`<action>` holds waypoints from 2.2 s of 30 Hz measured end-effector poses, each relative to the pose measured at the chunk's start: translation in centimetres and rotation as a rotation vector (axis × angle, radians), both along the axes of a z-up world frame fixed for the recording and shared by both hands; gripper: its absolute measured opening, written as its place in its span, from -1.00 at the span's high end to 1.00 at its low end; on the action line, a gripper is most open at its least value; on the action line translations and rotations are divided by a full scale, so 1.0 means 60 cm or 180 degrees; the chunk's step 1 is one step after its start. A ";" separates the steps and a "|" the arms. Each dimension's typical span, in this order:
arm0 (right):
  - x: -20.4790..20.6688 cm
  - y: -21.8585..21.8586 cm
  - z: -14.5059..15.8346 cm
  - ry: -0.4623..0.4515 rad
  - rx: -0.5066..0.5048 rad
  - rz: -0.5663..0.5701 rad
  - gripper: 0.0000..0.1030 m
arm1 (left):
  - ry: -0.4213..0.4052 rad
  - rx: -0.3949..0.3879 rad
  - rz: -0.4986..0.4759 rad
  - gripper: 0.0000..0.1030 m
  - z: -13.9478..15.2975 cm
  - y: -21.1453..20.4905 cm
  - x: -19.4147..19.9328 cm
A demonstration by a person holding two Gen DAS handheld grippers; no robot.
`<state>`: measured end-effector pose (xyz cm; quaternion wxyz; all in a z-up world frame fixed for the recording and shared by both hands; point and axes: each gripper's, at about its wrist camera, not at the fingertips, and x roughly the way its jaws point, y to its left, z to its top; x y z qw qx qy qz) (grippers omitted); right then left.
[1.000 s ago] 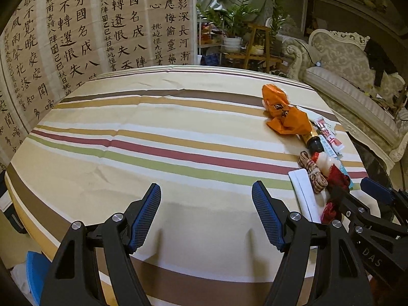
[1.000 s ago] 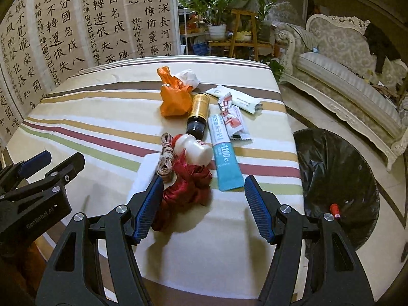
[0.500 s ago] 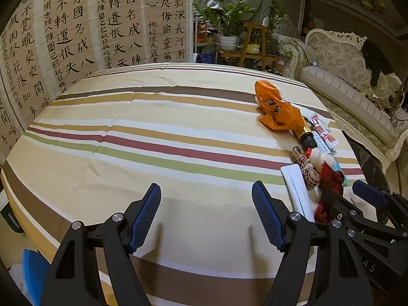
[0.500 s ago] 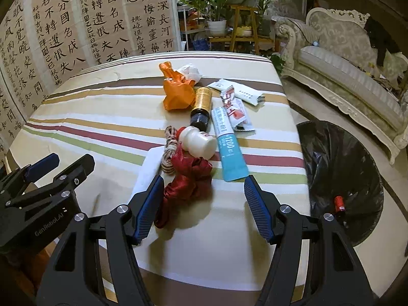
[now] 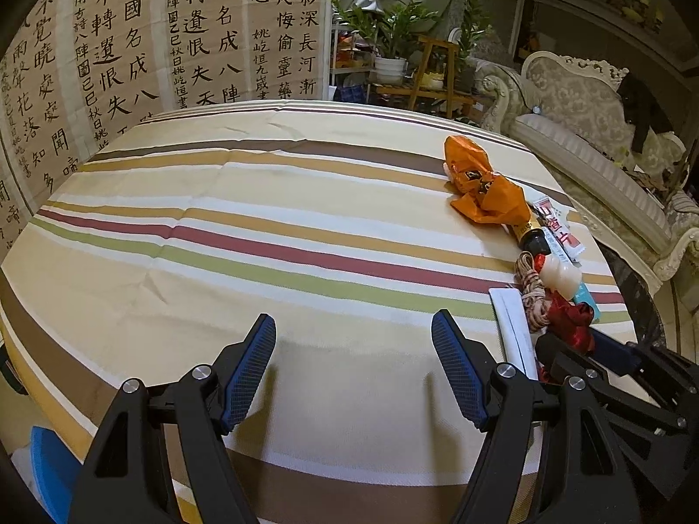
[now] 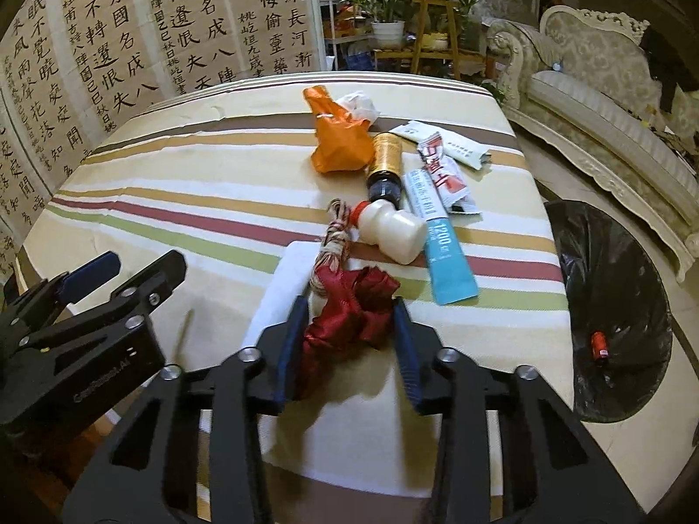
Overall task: Collect trash
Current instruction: 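Grasp the red ribbon bag with the right tool while the left tool grasps the white paper roll, then carry both items over the bin and open both tools to release them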
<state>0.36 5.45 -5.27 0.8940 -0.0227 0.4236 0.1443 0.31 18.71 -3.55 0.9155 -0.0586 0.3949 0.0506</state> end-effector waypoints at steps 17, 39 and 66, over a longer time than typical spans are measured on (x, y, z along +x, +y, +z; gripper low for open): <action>-0.020 -0.078 0.019 -0.0150 0.0126 -0.0164 0.43 | -0.0026 0.0068 -0.0200 -0.39 0.011 -0.073 -0.016; -0.015 -0.172 0.001 -0.0142 0.0425 -0.0261 0.43 | 0.0153 0.0388 -0.0384 0.65 -0.015 -0.147 -0.008; -0.005 -0.236 0.025 -0.0310 0.0301 -0.0532 0.43 | -0.0196 0.0253 -0.0654 0.67 0.043 -0.228 0.013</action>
